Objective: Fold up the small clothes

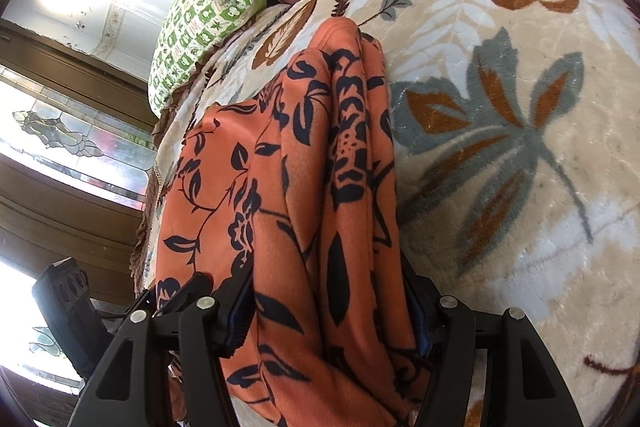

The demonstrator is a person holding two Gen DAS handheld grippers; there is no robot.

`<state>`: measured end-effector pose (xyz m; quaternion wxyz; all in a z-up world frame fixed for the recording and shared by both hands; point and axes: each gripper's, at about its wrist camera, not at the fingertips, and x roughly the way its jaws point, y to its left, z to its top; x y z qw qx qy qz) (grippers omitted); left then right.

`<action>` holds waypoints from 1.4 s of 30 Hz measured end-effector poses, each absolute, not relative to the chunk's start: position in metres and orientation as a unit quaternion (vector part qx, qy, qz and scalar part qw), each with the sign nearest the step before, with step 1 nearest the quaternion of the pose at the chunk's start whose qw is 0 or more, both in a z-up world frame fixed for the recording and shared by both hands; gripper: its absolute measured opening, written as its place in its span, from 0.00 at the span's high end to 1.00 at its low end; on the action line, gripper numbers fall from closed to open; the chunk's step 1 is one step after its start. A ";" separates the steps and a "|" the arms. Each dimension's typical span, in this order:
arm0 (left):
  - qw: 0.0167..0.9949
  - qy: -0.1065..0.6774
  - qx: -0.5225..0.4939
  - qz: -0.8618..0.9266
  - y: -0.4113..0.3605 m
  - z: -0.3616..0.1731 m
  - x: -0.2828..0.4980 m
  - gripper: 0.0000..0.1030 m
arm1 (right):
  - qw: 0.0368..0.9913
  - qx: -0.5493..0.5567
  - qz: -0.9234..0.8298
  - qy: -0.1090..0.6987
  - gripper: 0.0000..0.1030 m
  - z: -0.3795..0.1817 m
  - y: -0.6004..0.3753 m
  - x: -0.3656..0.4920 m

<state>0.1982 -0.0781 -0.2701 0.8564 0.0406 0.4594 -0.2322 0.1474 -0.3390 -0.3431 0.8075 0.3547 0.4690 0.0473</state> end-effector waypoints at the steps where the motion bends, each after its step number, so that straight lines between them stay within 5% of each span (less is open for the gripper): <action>1: 0.857 0.459 0.040 -0.232 -0.077 -0.270 0.197 0.28 | 0.808 0.355 0.047 0.469 0.37 -0.343 -0.340 0.148; 27: 0.883 0.426 0.078 -0.184 -0.079 -0.250 0.168 0.28 | 0.908 0.247 0.077 0.330 0.43 -0.260 -0.316 0.092; 32: 0.881 0.430 0.077 -0.181 -0.079 -0.254 0.170 0.28 | 0.895 0.228 0.080 0.375 0.46 -0.276 -0.300 0.098; 35: 0.878 0.436 0.074 -0.181 -0.080 -0.257 0.171 0.27 | 0.848 0.237 0.054 0.471 0.49 -0.317 -0.303 0.116; 42: 0.884 0.432 0.067 -0.168 -0.076 -0.249 0.167 0.27 | 0.849 0.263 0.057 0.455 0.48 -0.313 -0.312 0.111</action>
